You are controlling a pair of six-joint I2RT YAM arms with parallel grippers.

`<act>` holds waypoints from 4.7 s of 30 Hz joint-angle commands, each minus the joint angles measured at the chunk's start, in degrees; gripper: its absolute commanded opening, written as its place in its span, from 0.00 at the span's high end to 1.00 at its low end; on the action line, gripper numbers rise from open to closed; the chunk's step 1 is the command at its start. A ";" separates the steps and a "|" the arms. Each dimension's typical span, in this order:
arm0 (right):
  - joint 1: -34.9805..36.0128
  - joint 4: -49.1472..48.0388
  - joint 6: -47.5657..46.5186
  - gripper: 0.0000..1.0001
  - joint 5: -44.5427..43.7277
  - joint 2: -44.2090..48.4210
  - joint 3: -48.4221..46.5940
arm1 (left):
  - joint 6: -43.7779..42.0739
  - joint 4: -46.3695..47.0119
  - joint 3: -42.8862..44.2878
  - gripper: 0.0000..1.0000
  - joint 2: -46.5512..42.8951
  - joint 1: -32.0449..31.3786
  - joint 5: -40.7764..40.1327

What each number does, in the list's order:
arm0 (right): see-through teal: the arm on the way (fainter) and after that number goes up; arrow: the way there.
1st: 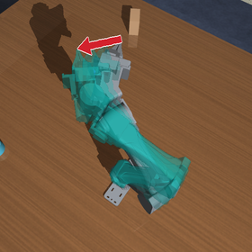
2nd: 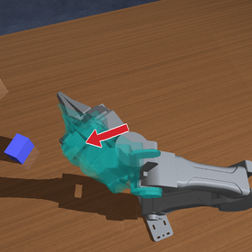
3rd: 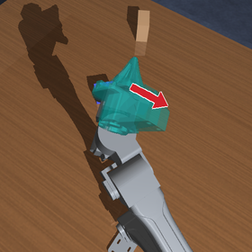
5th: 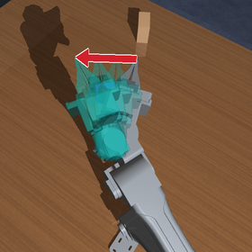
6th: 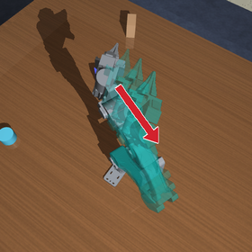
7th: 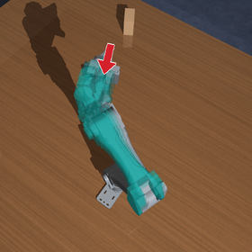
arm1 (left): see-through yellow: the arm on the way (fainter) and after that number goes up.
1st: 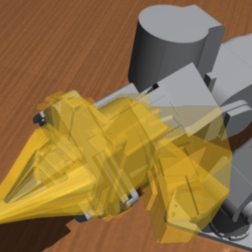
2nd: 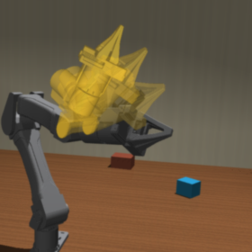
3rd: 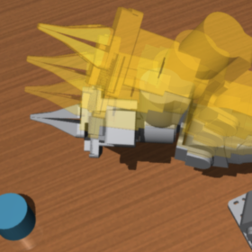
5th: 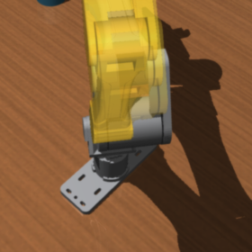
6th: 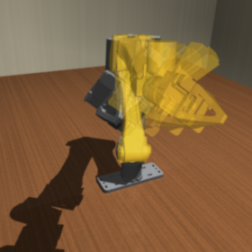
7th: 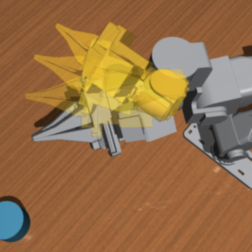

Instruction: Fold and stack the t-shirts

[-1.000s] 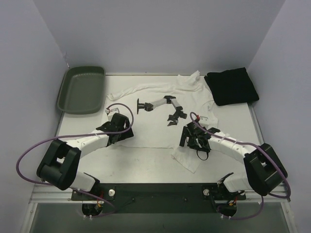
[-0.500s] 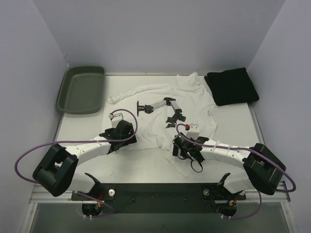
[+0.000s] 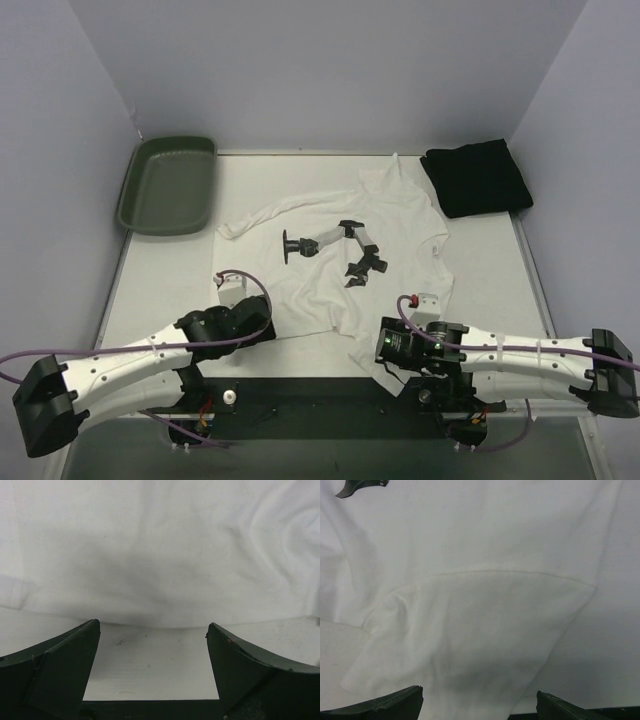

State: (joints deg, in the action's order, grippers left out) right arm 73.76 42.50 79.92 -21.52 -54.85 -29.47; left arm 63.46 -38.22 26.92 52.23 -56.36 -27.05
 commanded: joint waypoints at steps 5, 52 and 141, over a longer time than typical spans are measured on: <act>1.31 17.97 1.92 0.00 -15.91 0.89 -15.06 | -1.57 -12.85 13.82 0.03 -9.08 -0.60 -7.31; -25.77 -52.96 -43.27 0.01 17.65 -40.95 -24.14 | -29.01 10.10 59.12 0.02 54.99 40.88 7.89; -25.68 -57.97 -41.42 0.04 21.17 -46.31 -19.31 | -29.89 7.63 69.41 0.46 67.12 47.74 5.42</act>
State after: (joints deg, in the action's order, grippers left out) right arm 48.05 -17.76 37.43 -2.02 -99.00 -49.41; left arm 32.73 -32.56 96.57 121.49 -8.93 -24.29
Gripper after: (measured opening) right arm 0.958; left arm 0.488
